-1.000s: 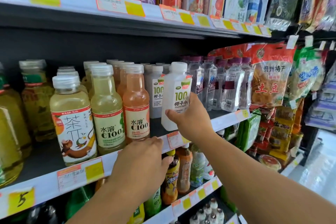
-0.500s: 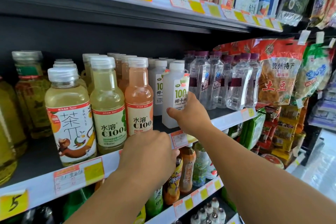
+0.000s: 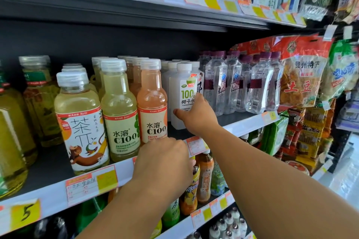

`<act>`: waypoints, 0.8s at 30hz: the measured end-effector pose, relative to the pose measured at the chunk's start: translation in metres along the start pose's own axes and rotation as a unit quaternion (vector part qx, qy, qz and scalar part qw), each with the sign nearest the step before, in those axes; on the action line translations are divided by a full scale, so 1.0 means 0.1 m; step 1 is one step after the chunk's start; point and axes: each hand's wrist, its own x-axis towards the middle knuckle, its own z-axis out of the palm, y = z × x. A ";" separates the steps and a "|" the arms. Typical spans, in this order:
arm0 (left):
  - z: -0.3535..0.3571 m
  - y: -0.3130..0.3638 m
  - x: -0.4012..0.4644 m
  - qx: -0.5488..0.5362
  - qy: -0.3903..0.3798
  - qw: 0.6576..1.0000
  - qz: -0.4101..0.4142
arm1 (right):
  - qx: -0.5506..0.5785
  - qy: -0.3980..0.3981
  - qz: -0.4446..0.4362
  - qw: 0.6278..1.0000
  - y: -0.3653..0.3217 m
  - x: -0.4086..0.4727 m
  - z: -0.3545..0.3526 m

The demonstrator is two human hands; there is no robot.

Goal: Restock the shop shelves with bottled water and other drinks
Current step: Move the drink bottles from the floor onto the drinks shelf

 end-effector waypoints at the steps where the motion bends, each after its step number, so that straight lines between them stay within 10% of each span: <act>1: 0.00 0.00 0.00 -0.002 -0.001 1.000 -0.004 | 0.001 0.000 0.002 1.000 0.00 0.00 0.00; 13: 0.36 0.11 -0.32 -0.035 0.086 0.993 0.068 | 0.005 0.133 -0.117 0.984 0.50 -1.05 -0.04; 24: 2.19 0.42 -1.84 -0.173 -0.301 0.937 -0.031 | -0.170 -0.286 0.160 0.929 2.82 -2.85 0.82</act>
